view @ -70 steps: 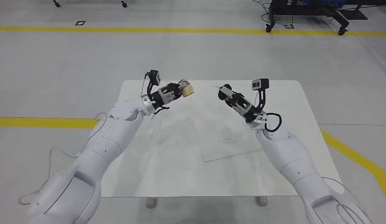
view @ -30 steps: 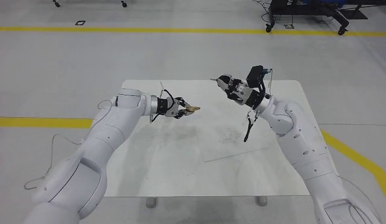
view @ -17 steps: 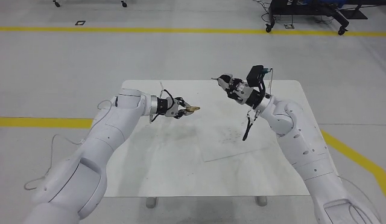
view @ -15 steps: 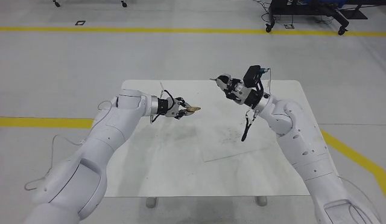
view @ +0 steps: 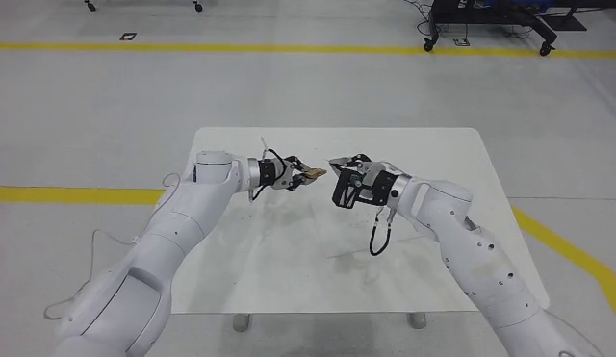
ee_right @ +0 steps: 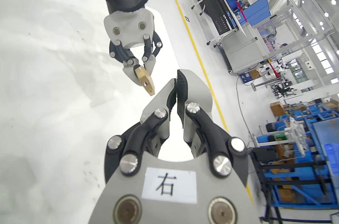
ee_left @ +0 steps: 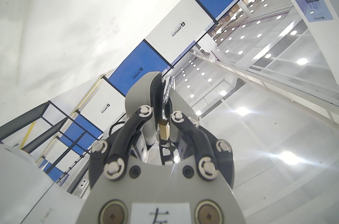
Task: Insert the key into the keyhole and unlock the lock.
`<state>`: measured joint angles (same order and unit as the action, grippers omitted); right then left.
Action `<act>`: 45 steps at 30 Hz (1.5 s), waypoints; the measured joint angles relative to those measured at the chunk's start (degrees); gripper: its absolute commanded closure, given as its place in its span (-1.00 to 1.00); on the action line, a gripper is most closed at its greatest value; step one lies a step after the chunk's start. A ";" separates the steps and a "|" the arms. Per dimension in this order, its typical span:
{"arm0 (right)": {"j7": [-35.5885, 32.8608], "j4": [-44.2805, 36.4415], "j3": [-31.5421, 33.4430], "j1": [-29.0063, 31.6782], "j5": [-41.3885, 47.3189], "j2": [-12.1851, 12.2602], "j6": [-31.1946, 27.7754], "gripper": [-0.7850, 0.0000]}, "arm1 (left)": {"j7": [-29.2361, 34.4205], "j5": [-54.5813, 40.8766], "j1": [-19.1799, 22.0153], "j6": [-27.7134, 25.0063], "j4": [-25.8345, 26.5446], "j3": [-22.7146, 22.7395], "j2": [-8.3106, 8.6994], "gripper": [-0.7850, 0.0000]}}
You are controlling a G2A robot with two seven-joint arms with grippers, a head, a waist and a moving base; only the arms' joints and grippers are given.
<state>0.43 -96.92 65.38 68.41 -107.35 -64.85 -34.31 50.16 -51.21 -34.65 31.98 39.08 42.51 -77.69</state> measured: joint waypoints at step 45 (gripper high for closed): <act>2.06 -0.61 -3.70 -0.15 -9.33 1.01 -3.97 1.00 | 1.95 6.56 -3.13 -0.53 5.15 3.84 0.97 1.00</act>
<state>2.49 -97.53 61.68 68.26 -116.68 -63.84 -38.29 52.11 -44.65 -37.78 31.45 44.23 46.35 -76.72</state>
